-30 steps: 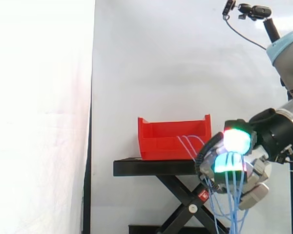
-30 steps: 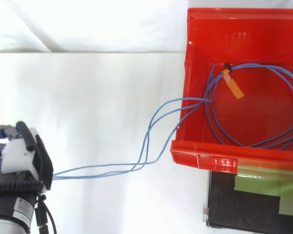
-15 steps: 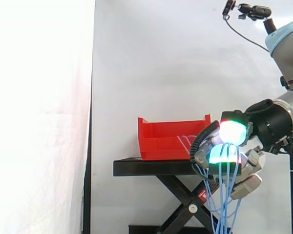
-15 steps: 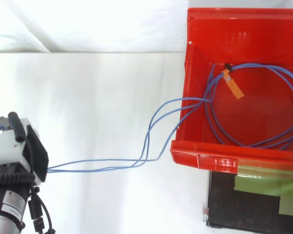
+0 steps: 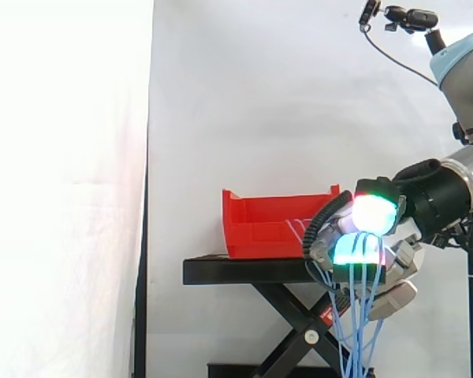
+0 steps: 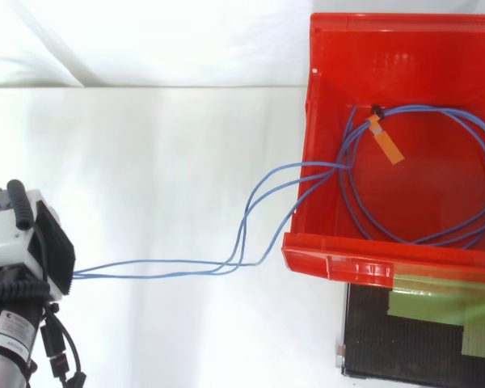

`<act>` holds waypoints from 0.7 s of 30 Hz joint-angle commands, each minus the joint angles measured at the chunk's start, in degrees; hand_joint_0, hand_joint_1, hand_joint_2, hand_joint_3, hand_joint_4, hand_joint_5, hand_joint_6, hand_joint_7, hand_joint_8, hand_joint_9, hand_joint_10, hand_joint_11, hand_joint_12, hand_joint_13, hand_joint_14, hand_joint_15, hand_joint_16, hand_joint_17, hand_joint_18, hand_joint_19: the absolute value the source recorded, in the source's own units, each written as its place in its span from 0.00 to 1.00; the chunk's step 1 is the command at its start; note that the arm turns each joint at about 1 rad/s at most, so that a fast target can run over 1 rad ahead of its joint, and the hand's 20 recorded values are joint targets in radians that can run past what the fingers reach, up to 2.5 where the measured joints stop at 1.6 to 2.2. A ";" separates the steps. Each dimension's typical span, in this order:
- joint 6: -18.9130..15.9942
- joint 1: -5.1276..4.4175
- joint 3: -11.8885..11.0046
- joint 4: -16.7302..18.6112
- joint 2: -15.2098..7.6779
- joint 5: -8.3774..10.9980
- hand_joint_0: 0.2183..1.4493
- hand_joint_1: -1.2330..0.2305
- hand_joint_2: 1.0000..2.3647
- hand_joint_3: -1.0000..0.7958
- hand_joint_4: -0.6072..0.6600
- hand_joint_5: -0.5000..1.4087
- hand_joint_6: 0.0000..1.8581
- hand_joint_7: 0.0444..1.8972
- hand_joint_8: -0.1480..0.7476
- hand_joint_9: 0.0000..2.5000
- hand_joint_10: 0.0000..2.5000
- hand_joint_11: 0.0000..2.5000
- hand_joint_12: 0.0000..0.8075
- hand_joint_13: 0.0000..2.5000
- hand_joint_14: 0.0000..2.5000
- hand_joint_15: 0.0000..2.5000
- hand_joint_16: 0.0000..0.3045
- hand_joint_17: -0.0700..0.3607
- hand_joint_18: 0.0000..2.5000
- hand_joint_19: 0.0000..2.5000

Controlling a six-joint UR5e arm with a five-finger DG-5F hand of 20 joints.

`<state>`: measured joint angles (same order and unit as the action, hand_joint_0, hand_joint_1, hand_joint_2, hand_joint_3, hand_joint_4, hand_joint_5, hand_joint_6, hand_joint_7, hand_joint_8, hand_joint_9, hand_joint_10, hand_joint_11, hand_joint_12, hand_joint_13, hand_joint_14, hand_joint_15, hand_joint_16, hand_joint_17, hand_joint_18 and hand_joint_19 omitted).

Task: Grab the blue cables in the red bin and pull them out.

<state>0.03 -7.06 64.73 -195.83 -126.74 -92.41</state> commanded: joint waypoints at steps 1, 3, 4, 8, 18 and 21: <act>0.02 -0.15 -0.04 0.63 0.00 -0.05 0.53 0.18 0.00 0.00 0.60 0.71 0.44 0.23 0.45 0.54 0.00 0.62 0.41 0.45 0.50 0.45 0.13 0.37 0.45 0.59; 0.02 -0.24 -0.04 0.72 0.00 -0.05 0.53 0.18 0.00 0.00 0.59 0.71 0.44 0.23 0.45 0.54 0.00 0.62 0.42 0.45 0.50 0.45 0.13 0.37 0.45 0.59; 0.02 -0.32 -0.04 0.72 0.00 -0.05 0.53 0.17 0.00 0.00 0.60 0.71 0.45 0.23 0.45 0.54 0.00 0.62 0.41 0.45 0.50 0.45 0.13 0.38 0.45 0.59; 0.02 -0.68 0.04 0.89 0.00 0.04 0.53 0.16 0.00 0.00 0.61 0.69 0.47 0.22 0.45 0.54 0.00 0.62 0.41 0.45 0.50 0.45 0.13 0.38 0.44 0.59; 0.02 -0.68 0.04 2.03 -0.09 -0.05 0.53 0.14 0.00 0.00 0.64 0.65 0.54 0.18 0.46 0.53 0.00 0.62 0.43 0.45 0.49 0.46 0.14 0.38 0.44 0.59; 0.02 -0.68 0.04 2.21 0.00 0.04 0.53 0.13 0.00 0.00 0.68 0.63 0.58 0.15 0.46 0.53 0.00 0.62 0.44 0.45 0.49 0.46 0.14 0.39 0.44 0.59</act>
<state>0.04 -7.73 64.77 -193.83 -126.78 -92.39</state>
